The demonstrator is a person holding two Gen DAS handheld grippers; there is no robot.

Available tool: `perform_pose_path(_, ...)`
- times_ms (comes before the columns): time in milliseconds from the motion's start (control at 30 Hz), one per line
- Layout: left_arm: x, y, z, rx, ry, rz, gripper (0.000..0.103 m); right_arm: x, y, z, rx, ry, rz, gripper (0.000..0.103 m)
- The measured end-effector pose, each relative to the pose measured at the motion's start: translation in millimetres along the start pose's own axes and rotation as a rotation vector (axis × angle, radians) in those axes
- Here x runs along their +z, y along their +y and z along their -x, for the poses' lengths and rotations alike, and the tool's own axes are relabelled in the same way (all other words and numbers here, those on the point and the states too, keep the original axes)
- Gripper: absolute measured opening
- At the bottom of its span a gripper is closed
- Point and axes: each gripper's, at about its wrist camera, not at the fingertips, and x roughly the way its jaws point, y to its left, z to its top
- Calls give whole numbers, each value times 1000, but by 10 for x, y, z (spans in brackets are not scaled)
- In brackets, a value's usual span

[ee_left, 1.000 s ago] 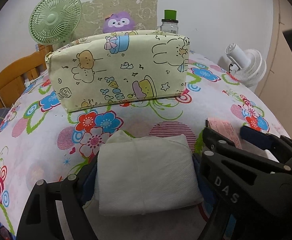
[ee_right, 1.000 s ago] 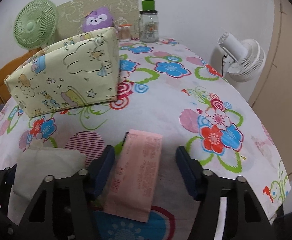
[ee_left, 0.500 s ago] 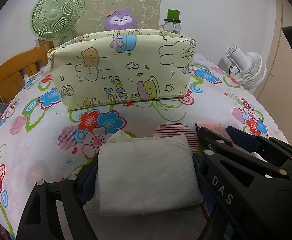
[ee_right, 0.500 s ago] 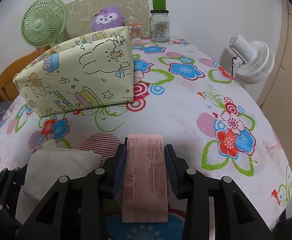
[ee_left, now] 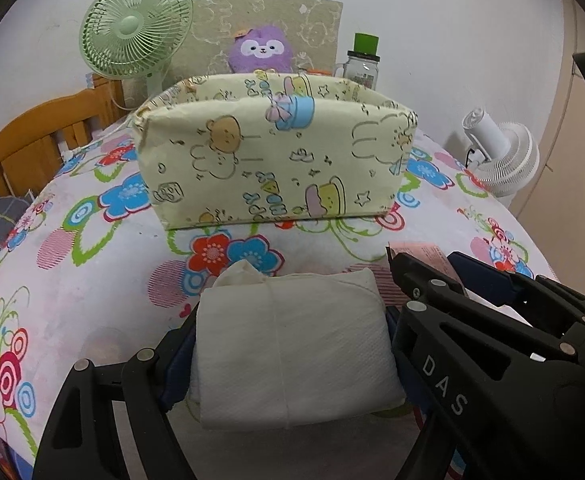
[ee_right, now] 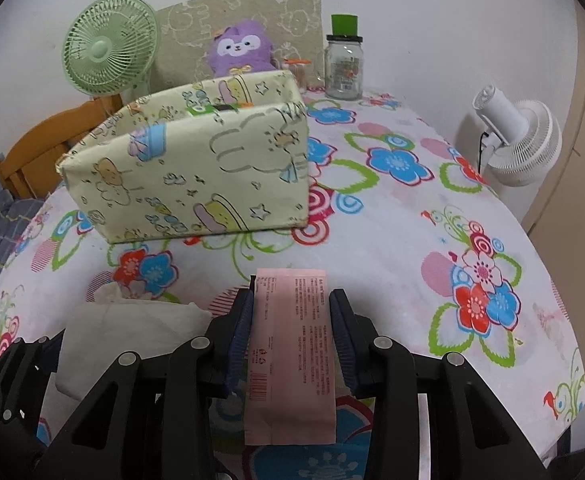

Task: Organize soft objects
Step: 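Lift the white tissue with left tool while right tool carries the pink packet over the basket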

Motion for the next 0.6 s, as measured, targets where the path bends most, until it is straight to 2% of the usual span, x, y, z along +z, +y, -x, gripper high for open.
perform_pose_path(600, 135, 94, 319, 24, -57, 15, 85, 150, 190, 321, 29, -56, 37, 42)
